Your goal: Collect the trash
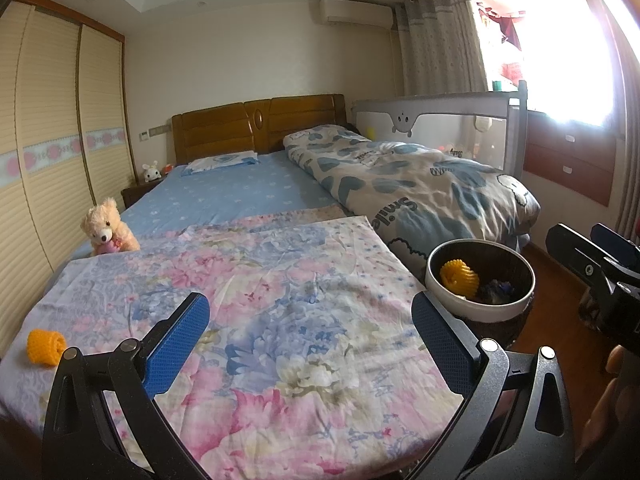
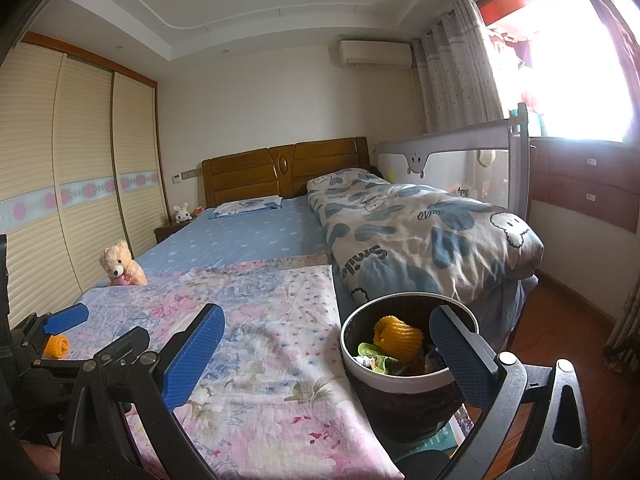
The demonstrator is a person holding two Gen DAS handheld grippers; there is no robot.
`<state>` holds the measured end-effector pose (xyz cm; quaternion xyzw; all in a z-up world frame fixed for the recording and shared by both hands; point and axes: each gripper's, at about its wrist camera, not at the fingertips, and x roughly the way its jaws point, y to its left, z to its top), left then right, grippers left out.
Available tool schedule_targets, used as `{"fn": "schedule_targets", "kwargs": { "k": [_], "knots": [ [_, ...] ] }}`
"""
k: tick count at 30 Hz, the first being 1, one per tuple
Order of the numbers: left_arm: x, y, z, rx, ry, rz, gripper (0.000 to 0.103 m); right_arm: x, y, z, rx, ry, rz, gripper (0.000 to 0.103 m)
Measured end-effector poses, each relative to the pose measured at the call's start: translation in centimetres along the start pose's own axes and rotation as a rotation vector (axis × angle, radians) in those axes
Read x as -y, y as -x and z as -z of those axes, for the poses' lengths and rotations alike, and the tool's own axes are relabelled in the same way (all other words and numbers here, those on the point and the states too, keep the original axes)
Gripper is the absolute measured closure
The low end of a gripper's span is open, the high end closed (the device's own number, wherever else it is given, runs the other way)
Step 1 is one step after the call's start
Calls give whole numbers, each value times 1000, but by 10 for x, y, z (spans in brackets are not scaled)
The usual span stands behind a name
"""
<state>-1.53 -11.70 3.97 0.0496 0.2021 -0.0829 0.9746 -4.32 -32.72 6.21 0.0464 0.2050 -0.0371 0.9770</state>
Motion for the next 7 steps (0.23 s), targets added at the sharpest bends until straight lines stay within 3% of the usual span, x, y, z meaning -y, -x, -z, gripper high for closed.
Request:
{"fn": "schedule_targets", "kwargs": {
  "k": [7],
  "knots": [
    [-1,-5,2,-11,-3,6,0,4,-3,3,-13,-7,-6,0]
  ]
}}
